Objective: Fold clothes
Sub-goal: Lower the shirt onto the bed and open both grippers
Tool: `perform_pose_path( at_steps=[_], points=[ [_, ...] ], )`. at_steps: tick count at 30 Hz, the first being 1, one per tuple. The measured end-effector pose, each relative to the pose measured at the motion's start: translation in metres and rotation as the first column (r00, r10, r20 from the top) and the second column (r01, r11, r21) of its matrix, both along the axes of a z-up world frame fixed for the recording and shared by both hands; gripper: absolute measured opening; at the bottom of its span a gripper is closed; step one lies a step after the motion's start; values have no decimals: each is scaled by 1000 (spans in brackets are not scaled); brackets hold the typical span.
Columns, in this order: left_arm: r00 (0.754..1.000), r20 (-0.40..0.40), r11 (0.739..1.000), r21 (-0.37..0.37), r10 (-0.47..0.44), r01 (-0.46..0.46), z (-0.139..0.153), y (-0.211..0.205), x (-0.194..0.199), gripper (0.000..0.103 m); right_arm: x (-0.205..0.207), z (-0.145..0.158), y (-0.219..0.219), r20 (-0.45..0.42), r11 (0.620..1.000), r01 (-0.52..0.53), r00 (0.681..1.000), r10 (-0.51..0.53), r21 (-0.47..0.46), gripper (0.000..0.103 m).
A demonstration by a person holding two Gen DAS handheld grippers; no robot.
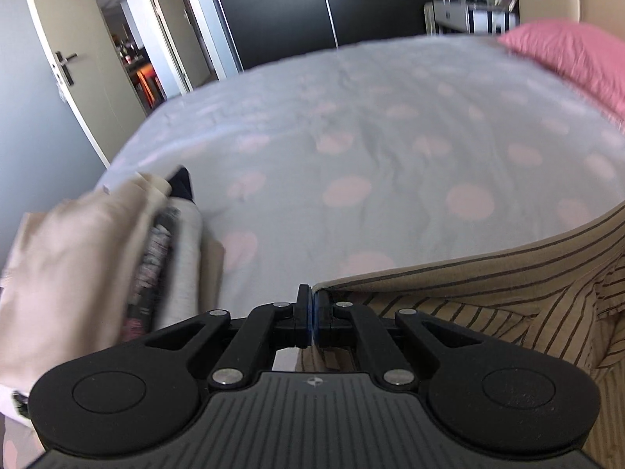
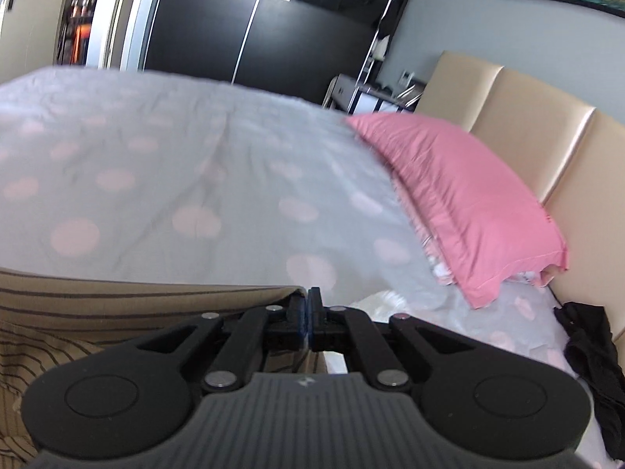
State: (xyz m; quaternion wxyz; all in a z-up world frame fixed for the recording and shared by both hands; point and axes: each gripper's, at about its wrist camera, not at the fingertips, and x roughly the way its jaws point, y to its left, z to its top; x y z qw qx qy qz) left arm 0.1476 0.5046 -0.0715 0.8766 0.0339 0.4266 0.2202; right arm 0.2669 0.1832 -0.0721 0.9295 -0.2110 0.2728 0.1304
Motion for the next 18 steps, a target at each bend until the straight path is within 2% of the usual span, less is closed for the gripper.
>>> perform_pose_path(
  at_steps=[4,9,13,14,16,17,18],
  points=[
    [998,-60,1000,-14,8,-9,-38,7,17,0,31,-43,13,-48,999,-10,999,8,-47,1],
    [993,-119,999,-35,21,-25,-69,15,29,0,53,-77,27,-115,997,-19,993,11,-75,2],
    [992,-127,1000,-26,12,-16,-78,13,29,0,61,-96,31,-176,995,-29,984,11,-99,3],
    [992,-128,1000,-26,13,-16,-76,12,29,0,62,-99,31,-191,994,-31,982,10,-106,7],
    [993,-118,999,-39,18,-23,-68,13,27,10,62,-95,28,-194,992,-40,981,17,-116,14],
    [995,-98,998,-48,27,-32,-61,14,23,20,61,-89,25,-188,992,-42,982,19,-117,18],
    [997,-74,998,-51,34,-38,-54,13,17,26,59,-82,22,-180,993,-43,983,22,-114,25]
  ],
)
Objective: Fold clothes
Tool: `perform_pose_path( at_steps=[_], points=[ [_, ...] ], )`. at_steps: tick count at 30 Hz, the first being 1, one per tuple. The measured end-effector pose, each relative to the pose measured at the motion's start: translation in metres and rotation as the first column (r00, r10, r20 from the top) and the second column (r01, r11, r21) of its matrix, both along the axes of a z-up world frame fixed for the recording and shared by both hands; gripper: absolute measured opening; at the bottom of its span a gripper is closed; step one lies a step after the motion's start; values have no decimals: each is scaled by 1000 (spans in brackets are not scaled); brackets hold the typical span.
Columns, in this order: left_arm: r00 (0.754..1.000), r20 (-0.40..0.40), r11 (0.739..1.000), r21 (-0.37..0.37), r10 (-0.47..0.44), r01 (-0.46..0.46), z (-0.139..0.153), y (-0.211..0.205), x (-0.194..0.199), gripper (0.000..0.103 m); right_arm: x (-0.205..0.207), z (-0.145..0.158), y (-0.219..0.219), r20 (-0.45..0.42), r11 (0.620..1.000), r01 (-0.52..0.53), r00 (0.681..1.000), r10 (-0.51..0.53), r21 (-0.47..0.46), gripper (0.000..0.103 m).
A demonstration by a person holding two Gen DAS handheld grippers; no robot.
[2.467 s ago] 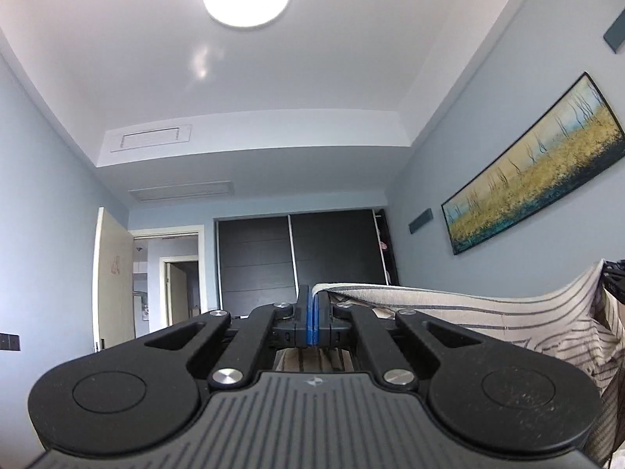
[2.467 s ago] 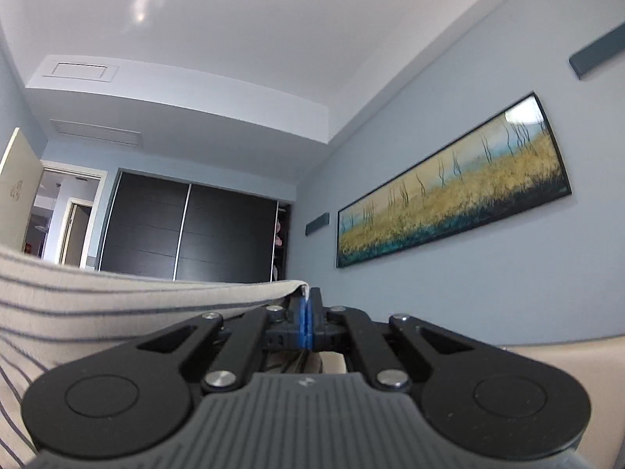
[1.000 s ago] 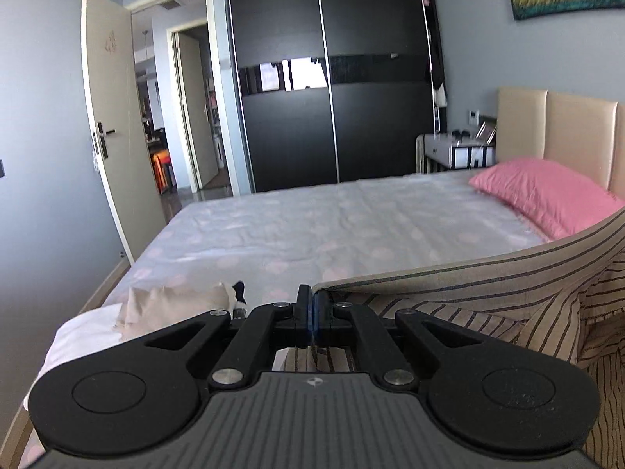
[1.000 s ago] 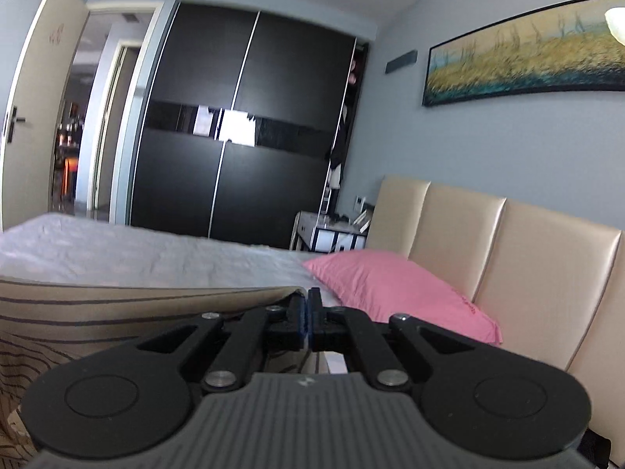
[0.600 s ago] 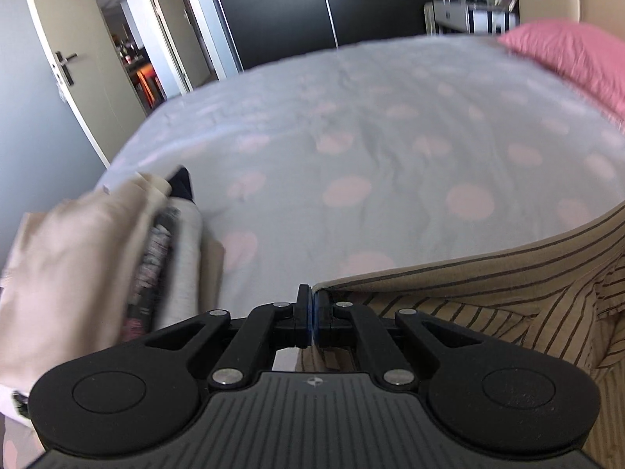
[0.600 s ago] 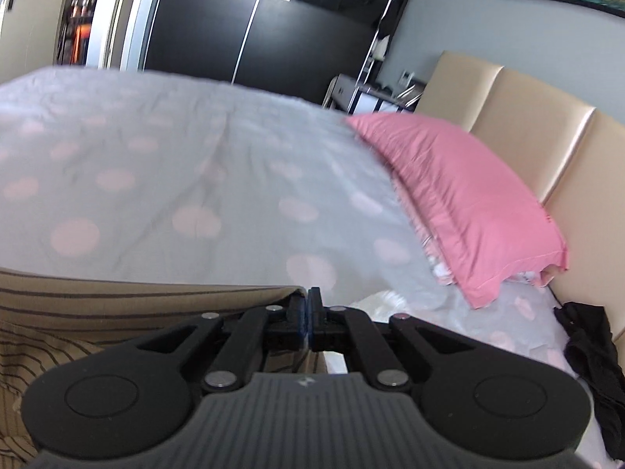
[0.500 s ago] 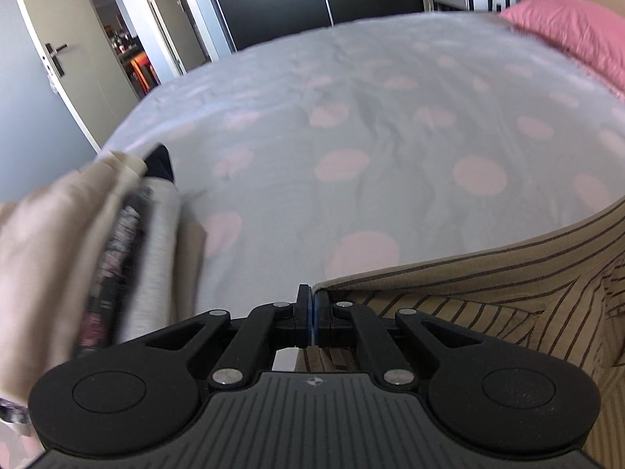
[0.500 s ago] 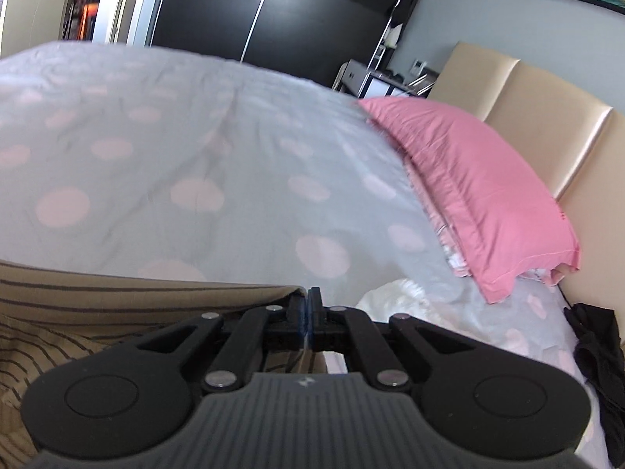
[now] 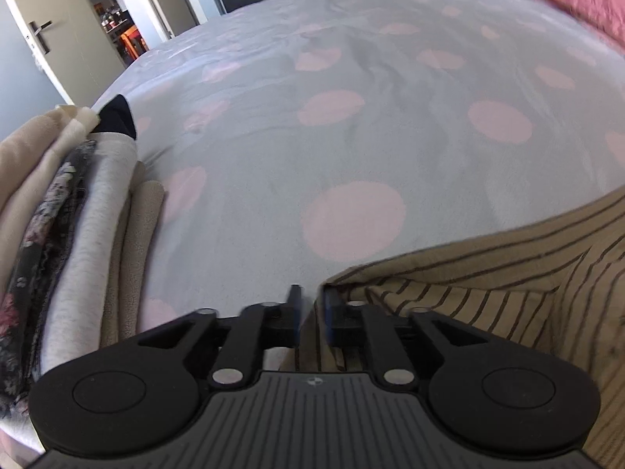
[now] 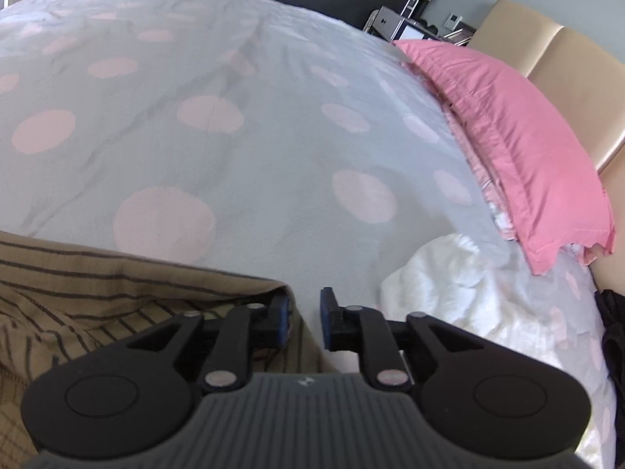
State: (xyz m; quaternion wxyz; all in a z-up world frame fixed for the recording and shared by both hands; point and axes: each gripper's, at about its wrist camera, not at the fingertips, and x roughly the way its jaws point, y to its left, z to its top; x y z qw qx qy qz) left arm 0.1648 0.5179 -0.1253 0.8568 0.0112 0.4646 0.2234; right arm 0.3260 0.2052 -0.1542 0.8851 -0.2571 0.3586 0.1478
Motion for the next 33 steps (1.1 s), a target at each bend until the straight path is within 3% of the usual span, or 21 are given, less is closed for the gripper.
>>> perform_pose_path(
  at_steps=[6,12,15,17,20,24,28,29,31,32,33],
  points=[
    [992,119,998,27,-53,50,53,-24,-40,27,-32,58,-21,36,995,-80,996,78,58,27],
    [978,112,984,34,-175,172,69,-66,-56,43,-77,78,-27,58,987,-150,988,147,53,41],
    [968,93,972,-5,-231,233,64,-81,-57,44,-84,81,-29,26,987,-140,990,139,77,41],
    [963,73,965,-27,-259,261,55,-89,-56,46,-79,77,-27,-5,995,-92,996,92,34,45],
    [960,43,960,-35,-278,279,42,-97,-54,46,-75,73,-30,-63,992,-97,993,102,85,44],
    [967,25,966,-36,-254,255,22,-96,-44,46,-79,57,-29,-156,977,-140,974,165,162,47],
    [978,35,975,-68,-208,210,8,-86,-31,45,-78,29,-18,-185,978,-134,969,164,163,48],
    [978,35,975,-75,-205,207,7,-84,-26,44,-77,23,-15,-187,979,-130,969,159,158,46],
    [980,26,975,-96,-198,199,5,-81,-18,17,-74,15,-9,-188,979,-122,970,152,162,34],
    [981,22,975,-111,-193,195,5,-79,-15,4,-73,13,-6,-191,979,-122,970,152,161,15],
    [982,19,974,-126,-189,190,6,-77,-11,1,-72,14,-4,-192,979,-123,969,154,161,7]
  ],
)
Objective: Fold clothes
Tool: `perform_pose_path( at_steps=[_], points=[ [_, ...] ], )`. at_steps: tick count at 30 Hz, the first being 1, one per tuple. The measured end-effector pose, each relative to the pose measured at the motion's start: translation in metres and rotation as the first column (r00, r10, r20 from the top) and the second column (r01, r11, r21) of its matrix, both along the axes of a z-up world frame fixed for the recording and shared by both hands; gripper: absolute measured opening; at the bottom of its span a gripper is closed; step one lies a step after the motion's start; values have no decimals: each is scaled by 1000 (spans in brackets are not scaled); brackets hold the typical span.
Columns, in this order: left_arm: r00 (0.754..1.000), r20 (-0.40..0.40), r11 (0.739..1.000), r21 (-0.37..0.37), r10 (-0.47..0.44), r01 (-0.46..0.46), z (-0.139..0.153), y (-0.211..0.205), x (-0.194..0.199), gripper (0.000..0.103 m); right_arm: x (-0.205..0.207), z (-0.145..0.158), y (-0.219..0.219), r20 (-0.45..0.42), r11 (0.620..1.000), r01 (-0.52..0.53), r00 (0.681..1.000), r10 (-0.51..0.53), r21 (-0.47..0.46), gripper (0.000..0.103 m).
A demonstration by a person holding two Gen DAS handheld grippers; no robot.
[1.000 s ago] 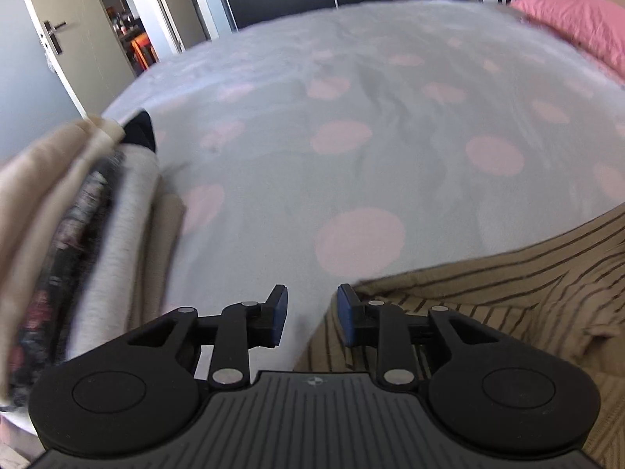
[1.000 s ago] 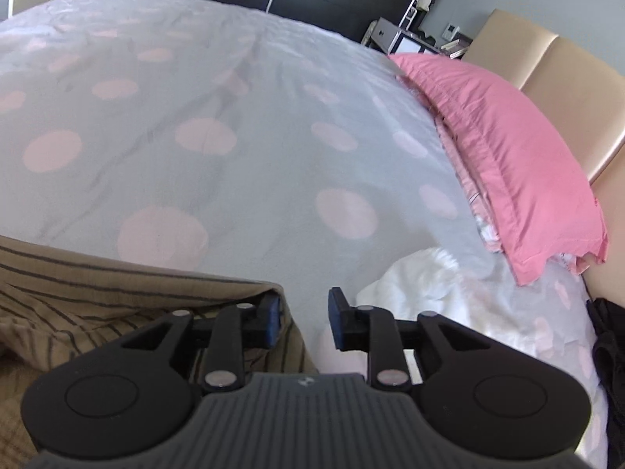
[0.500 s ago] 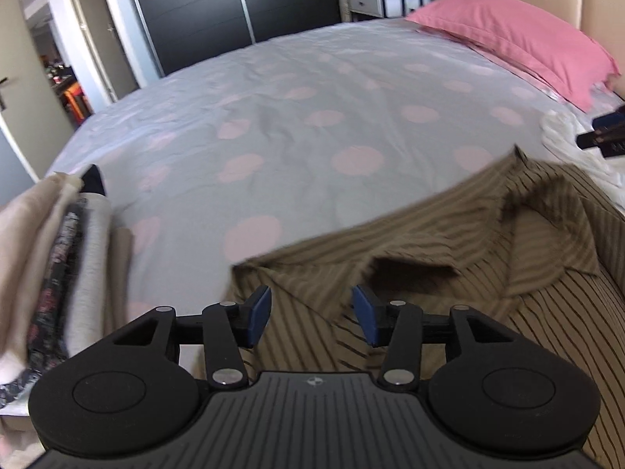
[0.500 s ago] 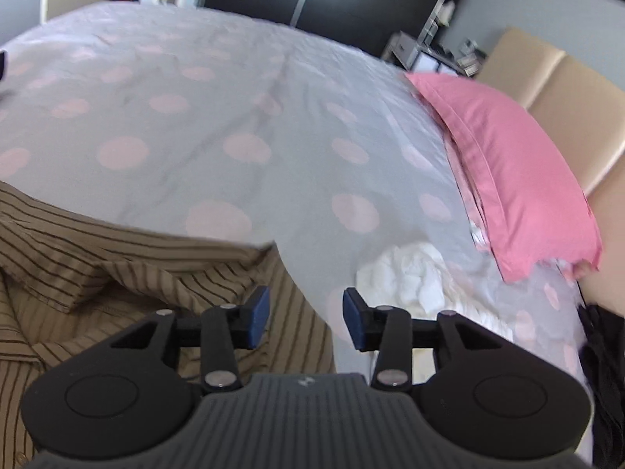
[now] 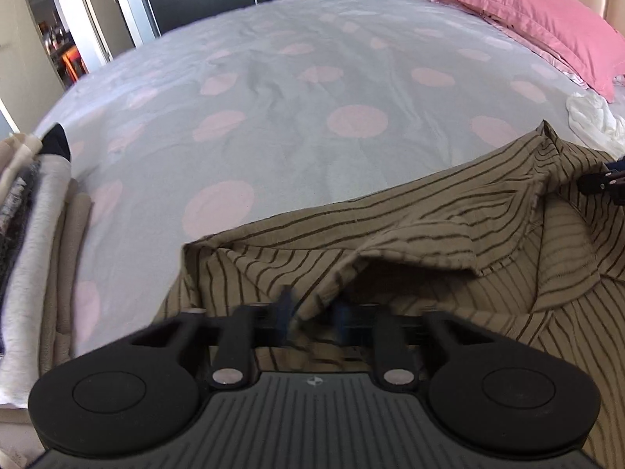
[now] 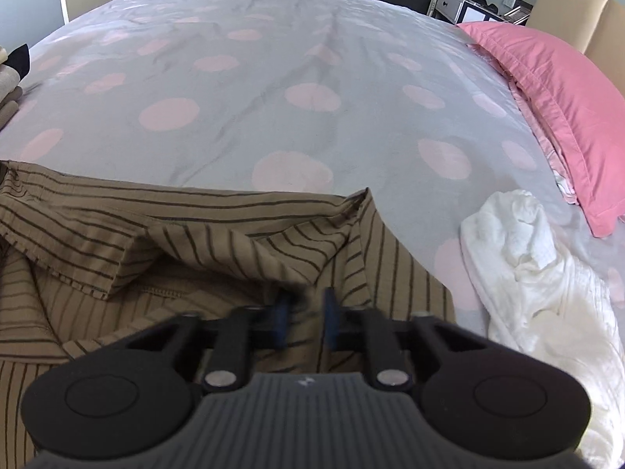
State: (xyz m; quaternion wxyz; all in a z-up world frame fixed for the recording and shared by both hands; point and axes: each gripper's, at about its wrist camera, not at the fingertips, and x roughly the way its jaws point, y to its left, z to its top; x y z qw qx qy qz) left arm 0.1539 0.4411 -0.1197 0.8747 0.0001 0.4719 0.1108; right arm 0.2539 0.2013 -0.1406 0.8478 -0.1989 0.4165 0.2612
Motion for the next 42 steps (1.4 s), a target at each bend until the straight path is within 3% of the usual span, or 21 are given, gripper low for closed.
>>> perform_pose_path(
  at_steps=[4,10,16,24,31,35,37,39,41,42],
  points=[
    [998,60,1000,18,-11,10,20,4,8,0,11,24,4,49,999,0,999,-2,43,3],
    [990,134,998,20,51,-54,58,20,44,0,43,67,23,86,993,31,995,-42,118,3],
    [980,178,994,52,90,-101,74,30,78,0,62,82,55,142,990,39,988,-58,136,2],
    [972,158,981,58,174,-185,45,45,126,0,93,58,92,159,985,109,979,-131,137,2],
    [983,74,982,75,170,-175,-6,45,146,0,109,8,112,114,990,119,985,-127,76,2],
    [986,35,985,46,164,-165,-25,48,145,1,113,-13,113,75,993,110,991,-113,41,4],
    [987,33,987,40,156,-157,-25,49,140,6,115,-15,110,49,994,106,993,-107,35,11],
    [989,43,989,44,139,-140,-21,48,133,31,113,-9,104,52,995,99,994,-100,27,33],
    [988,77,989,56,131,-135,-11,46,123,50,111,-3,97,55,996,91,994,-92,18,39],
    [988,96,990,64,123,-130,-4,45,116,53,110,2,92,46,996,83,995,-84,18,43]
  ],
)
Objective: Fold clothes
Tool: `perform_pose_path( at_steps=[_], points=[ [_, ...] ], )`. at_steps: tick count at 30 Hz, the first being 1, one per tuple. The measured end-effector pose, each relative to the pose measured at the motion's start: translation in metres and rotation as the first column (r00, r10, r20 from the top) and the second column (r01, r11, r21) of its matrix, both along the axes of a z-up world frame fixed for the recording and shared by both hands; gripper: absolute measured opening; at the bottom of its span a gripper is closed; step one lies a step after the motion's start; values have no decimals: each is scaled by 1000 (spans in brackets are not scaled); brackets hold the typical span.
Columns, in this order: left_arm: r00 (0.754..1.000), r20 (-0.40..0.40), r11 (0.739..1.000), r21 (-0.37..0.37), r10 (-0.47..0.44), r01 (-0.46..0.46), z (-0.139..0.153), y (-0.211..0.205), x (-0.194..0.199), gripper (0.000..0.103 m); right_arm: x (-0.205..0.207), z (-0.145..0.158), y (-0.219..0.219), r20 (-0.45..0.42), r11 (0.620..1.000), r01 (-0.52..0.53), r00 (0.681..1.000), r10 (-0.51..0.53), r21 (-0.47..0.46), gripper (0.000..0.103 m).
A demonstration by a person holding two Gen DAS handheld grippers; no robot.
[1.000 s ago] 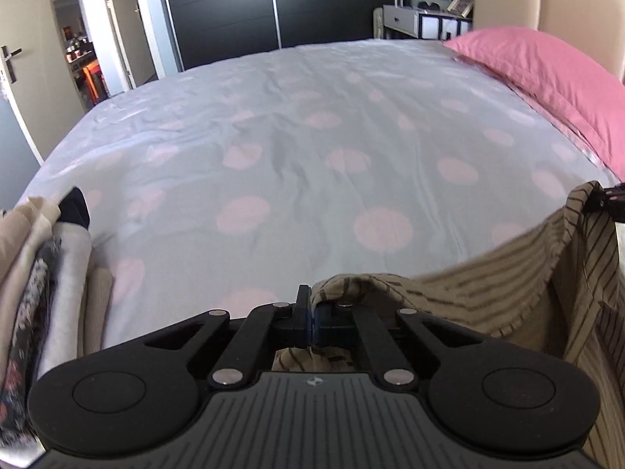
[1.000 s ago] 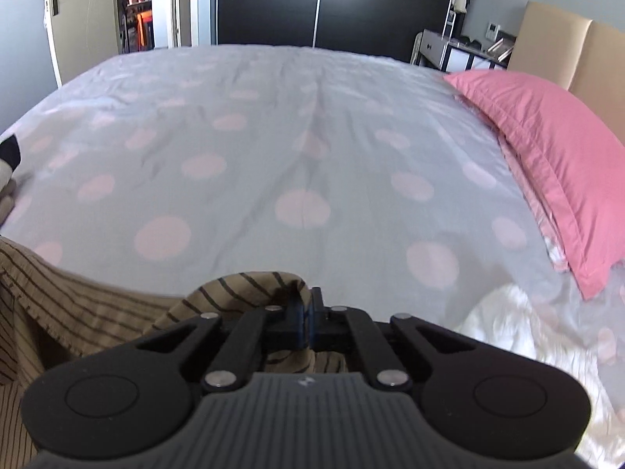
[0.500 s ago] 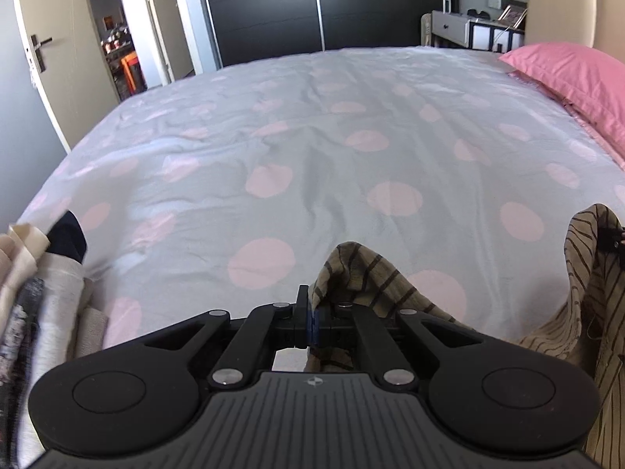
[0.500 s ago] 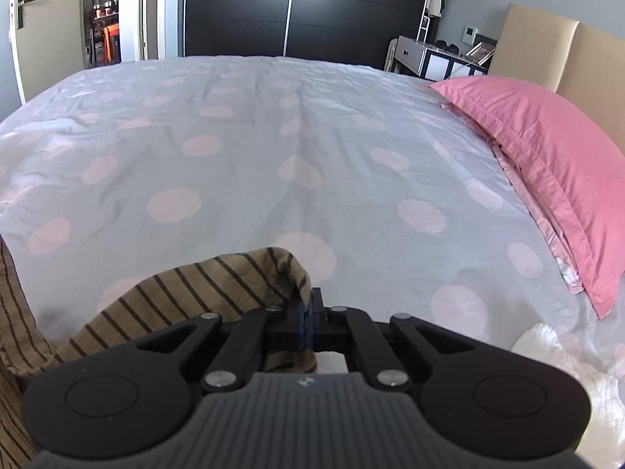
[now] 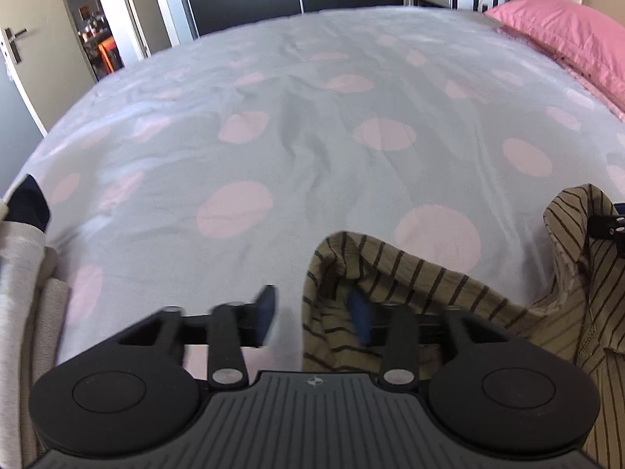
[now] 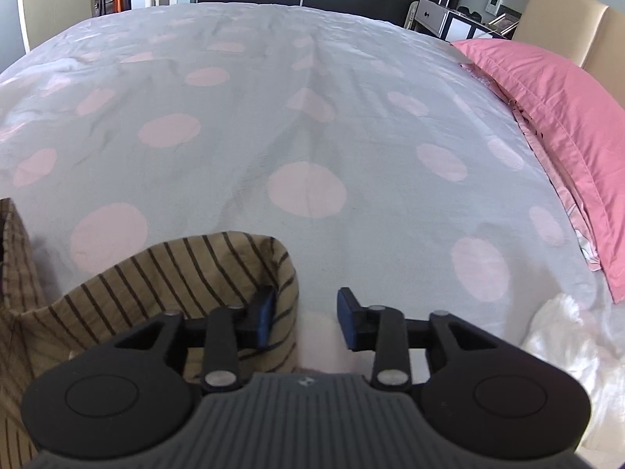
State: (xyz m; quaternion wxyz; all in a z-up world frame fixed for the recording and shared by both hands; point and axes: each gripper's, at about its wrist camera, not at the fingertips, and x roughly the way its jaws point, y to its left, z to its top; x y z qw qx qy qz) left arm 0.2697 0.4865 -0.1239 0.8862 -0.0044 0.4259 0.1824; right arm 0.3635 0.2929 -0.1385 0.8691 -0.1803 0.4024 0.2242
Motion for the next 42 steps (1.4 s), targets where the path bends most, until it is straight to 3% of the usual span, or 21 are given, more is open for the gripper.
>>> perform_pose_path(
  at_steps=[6,13,24,29,32,34,35,36,38,42],
  points=[
    [999,54,1000,6,5,-5,41,-3,-62,57,-34,44,-59,-6,999,-43,999,43,31,50],
    [1000,5,1000,-16,10,-10,65,-17,-140,58,-102,74,-146,-33,998,-58,998,59,32,46],
    [995,-85,998,-29,47,-50,72,-43,-246,58,-182,57,-238,-156,1000,15,988,-11,24,44],
    [992,-115,999,-21,45,-48,64,-55,-284,58,-187,40,-253,-228,993,83,972,-64,79,43],
    [991,-118,996,-61,64,-71,56,-56,-294,58,-181,34,-256,-266,981,141,958,-102,131,42],
    [990,-121,992,-93,69,-81,51,-57,-298,58,-176,29,-254,-301,975,168,946,-118,147,40],
    [990,-125,992,-94,70,-82,50,-59,-296,57,-173,25,-252,-321,973,180,939,-125,148,33],
    [990,-121,993,-91,66,-77,50,-62,-293,57,-170,22,-250,-341,970,191,931,-131,148,18],
    [994,-95,995,-83,50,-58,54,-67,-290,57,-166,18,-245,-353,976,186,926,-134,118,3],
    [997,-75,998,-62,4,-9,55,-77,-287,57,-158,45,-252,-286,978,161,951,-118,131,3]
  ],
)
